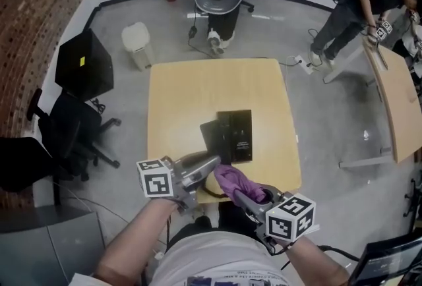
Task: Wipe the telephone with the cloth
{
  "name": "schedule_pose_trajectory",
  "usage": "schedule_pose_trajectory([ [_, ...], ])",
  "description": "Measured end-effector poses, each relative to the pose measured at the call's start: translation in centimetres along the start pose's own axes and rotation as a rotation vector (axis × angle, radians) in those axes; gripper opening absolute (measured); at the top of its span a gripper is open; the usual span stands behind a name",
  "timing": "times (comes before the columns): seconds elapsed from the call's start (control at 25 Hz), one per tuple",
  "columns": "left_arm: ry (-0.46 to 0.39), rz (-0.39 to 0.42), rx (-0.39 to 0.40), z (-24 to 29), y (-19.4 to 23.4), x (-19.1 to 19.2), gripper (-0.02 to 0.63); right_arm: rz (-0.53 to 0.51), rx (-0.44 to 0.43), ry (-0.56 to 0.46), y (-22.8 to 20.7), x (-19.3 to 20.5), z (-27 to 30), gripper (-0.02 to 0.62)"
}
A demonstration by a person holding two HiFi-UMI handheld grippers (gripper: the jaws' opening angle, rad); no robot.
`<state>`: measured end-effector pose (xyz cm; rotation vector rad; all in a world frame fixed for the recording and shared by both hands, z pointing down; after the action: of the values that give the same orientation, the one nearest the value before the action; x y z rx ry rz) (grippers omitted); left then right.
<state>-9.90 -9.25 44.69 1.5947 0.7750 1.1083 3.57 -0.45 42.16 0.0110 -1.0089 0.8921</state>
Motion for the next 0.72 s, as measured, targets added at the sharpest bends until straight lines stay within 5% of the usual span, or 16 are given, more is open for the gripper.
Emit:
schedule_pose_trajectory([
  [0.16, -0.010, 0.011, 0.009, -0.8, -0.4, -0.6, 0.086, -0.009, -0.008, 0.008, -0.1, 0.0, -1.6, 0.086],
  [0.48, 0.040, 0.016, 0.033, -1.7, -0.9, 0.6, 0.086, -0.068, 0.064, -0.150, -2.7, -6.7, -3.1, 0.084],
  [0.72, 0.092, -0.014, 0.082, -1.2, -1.8, 1.8, 0.085, -0.031, 0.018, -0.190, -3.8, -9.1, -1.1, 0.085],
])
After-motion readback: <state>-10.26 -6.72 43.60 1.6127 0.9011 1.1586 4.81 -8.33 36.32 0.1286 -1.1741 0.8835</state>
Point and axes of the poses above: the fingertips, and each gripper's own axes: z forward along the fingers, y to its left, x out of its underside, the point moved 5 cm from there along -z, backward along the fingers, and after that the axes turned 14 degrees about -z, right-handed, at the moved point
